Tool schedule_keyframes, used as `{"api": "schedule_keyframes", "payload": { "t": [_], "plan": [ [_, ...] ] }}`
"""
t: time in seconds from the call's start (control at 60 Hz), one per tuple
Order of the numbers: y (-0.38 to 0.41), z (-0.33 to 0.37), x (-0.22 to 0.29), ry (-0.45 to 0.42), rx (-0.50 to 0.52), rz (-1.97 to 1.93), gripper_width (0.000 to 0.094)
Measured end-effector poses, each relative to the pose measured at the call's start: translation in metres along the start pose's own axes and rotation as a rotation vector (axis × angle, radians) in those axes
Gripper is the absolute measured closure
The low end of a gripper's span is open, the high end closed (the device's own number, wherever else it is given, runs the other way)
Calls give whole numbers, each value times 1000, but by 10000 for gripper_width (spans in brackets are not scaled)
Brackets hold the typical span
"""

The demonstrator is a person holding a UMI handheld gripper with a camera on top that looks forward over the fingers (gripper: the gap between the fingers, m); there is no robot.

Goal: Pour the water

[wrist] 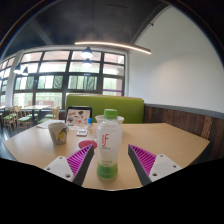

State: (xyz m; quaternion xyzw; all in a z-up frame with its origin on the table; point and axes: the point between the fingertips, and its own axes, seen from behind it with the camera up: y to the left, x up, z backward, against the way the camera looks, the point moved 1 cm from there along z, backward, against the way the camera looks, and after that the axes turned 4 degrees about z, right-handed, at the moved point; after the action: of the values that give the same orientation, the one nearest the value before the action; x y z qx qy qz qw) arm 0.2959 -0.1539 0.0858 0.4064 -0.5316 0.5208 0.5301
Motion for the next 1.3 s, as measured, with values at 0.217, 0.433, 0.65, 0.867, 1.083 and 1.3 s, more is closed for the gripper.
{"api": "schedule_keyframes", "payload": {
  "t": [0.217, 0.433, 0.65, 0.867, 1.083, 1.3],
  "plan": [
    [-2, -60, -5, 12, -30, -21, 244],
    [-8, -79, -12, 27, -75, -52, 599],
    [-3, -82, -9, 53, -68, 37, 662],
    [3, -99, 75, 0, -171, 602, 664],
    [54, -156, 142, -39, -280, 1571, 664],
    [103, -206, 138, -48, -322, 2169, 665]
  ]
}}
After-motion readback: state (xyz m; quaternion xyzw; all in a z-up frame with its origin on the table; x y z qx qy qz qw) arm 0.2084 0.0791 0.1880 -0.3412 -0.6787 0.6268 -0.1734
